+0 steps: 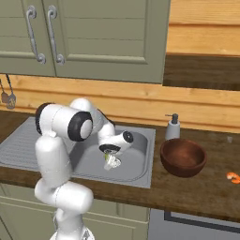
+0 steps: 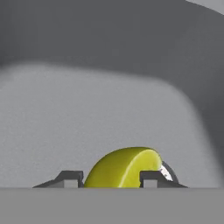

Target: Pick the lemon wedge from the sink and place it in the bowl. Then pick the bowl and place it in the microwave. Then close the microwave door and press the start button.

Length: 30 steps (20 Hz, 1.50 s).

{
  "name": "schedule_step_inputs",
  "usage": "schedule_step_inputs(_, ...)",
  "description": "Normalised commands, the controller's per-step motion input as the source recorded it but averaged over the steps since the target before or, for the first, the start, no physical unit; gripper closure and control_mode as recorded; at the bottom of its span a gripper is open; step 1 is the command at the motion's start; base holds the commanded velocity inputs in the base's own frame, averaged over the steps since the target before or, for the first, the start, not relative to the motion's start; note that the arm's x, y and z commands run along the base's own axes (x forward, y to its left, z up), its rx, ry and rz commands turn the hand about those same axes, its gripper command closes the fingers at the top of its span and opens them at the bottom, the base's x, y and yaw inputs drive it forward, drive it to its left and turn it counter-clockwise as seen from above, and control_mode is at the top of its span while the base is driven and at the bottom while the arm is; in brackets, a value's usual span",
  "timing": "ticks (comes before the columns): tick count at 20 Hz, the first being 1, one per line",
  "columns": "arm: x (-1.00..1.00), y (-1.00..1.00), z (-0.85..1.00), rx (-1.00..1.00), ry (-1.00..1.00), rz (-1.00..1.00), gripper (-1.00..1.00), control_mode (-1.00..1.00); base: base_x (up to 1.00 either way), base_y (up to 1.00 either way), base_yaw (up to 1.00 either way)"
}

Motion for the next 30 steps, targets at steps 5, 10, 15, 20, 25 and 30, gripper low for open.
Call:
schedule_step_inputs(5, -0.67, -0.12, 1.0, -0.23, -0.02, 0.04, 1.0, -1.0, 0.0, 0.0, 0.0)
schedule_step_inputs(10, -0.44, -0.04, 1.0, -0.28, 0.0, 0.08, 1.0, -1.0, 0.0, 0.0, 0.0)
schedule_step_inputs(15, -0.61, -0.35, 0.94, -0.14, 0.0, 0.04, 1.0, -1.0, 0.0, 0.0, 0.0)
schedule_step_inputs(20, -0.43, -0.08, 0.96, -0.03, 0.04, -0.02, 1.0, -1.0, 0.0, 0.0, 0.0)
schedule_step_inputs(25, -0.06, -0.24, 0.77, 0.0, 0.06, -0.04, 1.0, -1.0, 0.0, 0.0, 0.0)
schedule_step_inputs(30, 0.0, -0.34, 0.79, 0.0, 0.09, -0.09, 1.0, -1.0, 0.0, 0.0, 0.0)
